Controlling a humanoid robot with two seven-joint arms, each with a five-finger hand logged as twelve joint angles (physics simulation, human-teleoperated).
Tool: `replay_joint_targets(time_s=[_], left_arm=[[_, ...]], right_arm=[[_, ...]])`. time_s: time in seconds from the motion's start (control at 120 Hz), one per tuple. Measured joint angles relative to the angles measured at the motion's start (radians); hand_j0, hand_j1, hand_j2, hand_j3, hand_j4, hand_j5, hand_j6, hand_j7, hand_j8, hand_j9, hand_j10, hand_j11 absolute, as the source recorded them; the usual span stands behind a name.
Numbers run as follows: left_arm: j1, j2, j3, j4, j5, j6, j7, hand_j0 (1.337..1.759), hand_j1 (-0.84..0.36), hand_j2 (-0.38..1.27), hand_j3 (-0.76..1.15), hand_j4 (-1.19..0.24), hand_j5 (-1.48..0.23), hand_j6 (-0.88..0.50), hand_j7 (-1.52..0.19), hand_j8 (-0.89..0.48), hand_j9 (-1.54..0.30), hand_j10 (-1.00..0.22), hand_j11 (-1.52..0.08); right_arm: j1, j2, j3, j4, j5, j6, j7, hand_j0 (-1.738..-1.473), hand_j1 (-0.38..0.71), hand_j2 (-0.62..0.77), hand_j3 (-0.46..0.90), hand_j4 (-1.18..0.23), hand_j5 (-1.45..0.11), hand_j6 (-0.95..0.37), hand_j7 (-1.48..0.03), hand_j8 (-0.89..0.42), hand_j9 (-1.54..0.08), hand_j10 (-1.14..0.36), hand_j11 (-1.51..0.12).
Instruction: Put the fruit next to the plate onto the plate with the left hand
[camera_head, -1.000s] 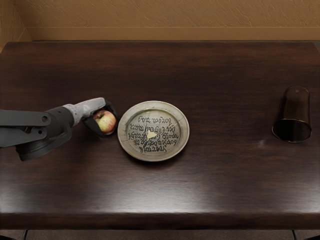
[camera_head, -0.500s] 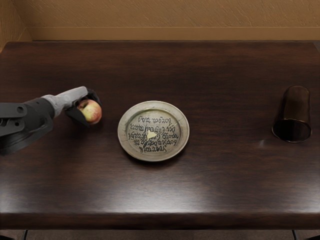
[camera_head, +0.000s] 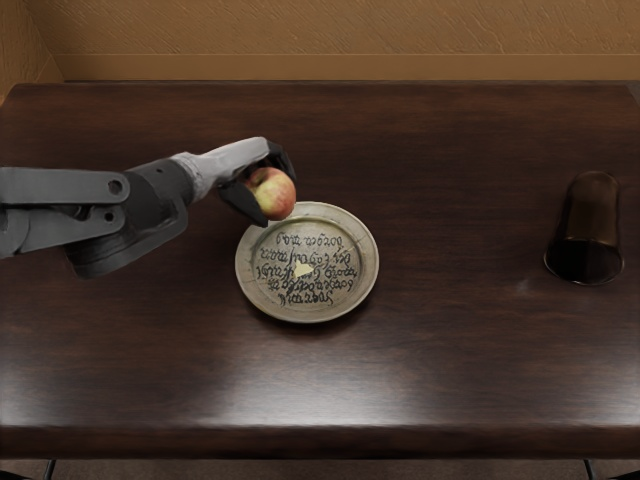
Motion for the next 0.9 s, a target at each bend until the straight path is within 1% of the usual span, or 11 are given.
replay_joint_targets(time_s=[0.033,0.108,0.208,0.258,0.333,0.492,0.617,0.683,0.783,0.9], left_arm=[[0.000,-0.018,-0.004,-0.001,-0.003,0.000,0.000,1.656,-0.23,0.27,0.00,-0.45,-0.84,-0.28,-0.84,-0.33,-0.81,-0.62,-0.81],[0.000,-0.056,-0.012,-0.007,-0.010,-0.003,0.002,1.655,-0.21,0.18,0.00,-0.46,-0.84,-0.29,-0.84,-0.34,-0.81,-0.61,-0.81],[0.004,-0.105,-0.017,-0.011,-0.024,-0.005,0.003,1.656,-0.22,0.30,0.00,-0.49,-0.83,-0.30,-0.83,-0.35,-0.80,-0.61,-0.80],[0.010,-0.112,-0.018,-0.013,-0.028,-0.007,0.004,1.657,-0.23,0.33,0.00,-0.50,-0.83,-0.32,-0.83,-0.37,-0.80,-0.61,-0.80],[0.023,-0.123,-0.018,-0.013,-0.031,-0.008,0.004,1.657,-0.22,0.30,0.00,-0.50,-0.83,-0.32,-0.82,-0.37,-0.80,-0.61,-0.80],[0.056,-0.124,-0.015,-0.014,-0.032,-0.011,0.005,1.657,-0.25,0.39,0.00,-0.51,-0.83,-0.33,-0.81,-0.37,-0.79,-0.60,-0.79],[0.068,-0.125,-0.014,-0.015,-0.032,-0.012,0.005,1.657,-0.24,0.34,0.00,-0.51,-0.81,-0.34,-0.79,-0.38,-0.78,-0.59,-0.78],[0.068,-0.125,-0.014,-0.015,-0.031,-0.010,0.004,1.657,-0.22,0.30,0.00,-0.50,-0.75,-0.35,-0.74,-0.39,-0.73,-0.56,-0.73],[0.069,-0.125,-0.014,-0.014,-0.030,-0.010,0.003,1.658,-0.12,0.21,0.00,-0.41,-0.59,-0.32,-0.58,-0.34,-0.58,-0.44,-0.58],[0.057,-0.121,-0.014,-0.014,-0.030,-0.010,0.003,1.658,-0.05,0.14,0.00,-0.34,-0.48,-0.29,-0.47,-0.30,-0.47,-0.36,-0.47]], right_arm=[[0.000,0.000,0.000,0.000,0.000,0.000,0.000,-1.658,-0.31,-0.01,0.00,-0.03,-0.04,-0.03,-0.04,-0.03,-0.04,-0.03,-0.04],[0.000,0.000,0.000,0.000,0.000,0.000,0.000,-1.658,-0.31,-0.01,0.00,-0.03,-0.04,-0.03,-0.04,-0.03,-0.04,-0.03,-0.04],[0.000,0.000,0.000,0.000,0.000,0.000,0.000,-1.658,-0.31,-0.01,0.00,-0.03,-0.04,-0.03,-0.04,-0.03,-0.04,-0.03,-0.04],[0.000,0.000,0.000,0.000,0.000,0.000,0.000,-1.658,-0.31,-0.01,0.00,-0.03,-0.04,-0.03,-0.04,-0.03,-0.04,-0.03,-0.04],[0.000,0.000,0.000,0.000,0.000,0.000,0.000,-1.658,-0.31,-0.01,0.00,-0.03,-0.04,-0.03,-0.04,-0.03,-0.04,-0.03,-0.04],[0.000,0.000,0.000,0.000,0.000,0.000,0.000,-1.658,-0.31,-0.01,0.00,-0.03,-0.04,-0.03,-0.04,-0.03,-0.04,-0.03,-0.04],[0.000,0.000,0.000,0.000,0.000,0.000,0.000,-1.658,-0.31,-0.01,0.00,-0.03,-0.04,-0.03,-0.04,-0.03,-0.04,-0.03,-0.04],[0.000,0.000,0.000,0.000,0.000,0.000,0.000,-1.658,-0.31,-0.01,0.00,-0.03,-0.04,-0.03,-0.04,-0.03,-0.04,-0.03,-0.04],[0.000,0.000,0.000,0.000,0.000,0.000,0.000,-1.658,-0.31,-0.01,0.00,-0.03,-0.04,-0.03,-0.04,-0.03,-0.04,-0.03,-0.04],[0.000,0.000,0.000,0.000,0.000,0.000,0.000,-1.658,-0.31,-0.01,0.00,-0.03,-0.04,-0.03,-0.04,-0.03,-0.04,-0.03,-0.04]])
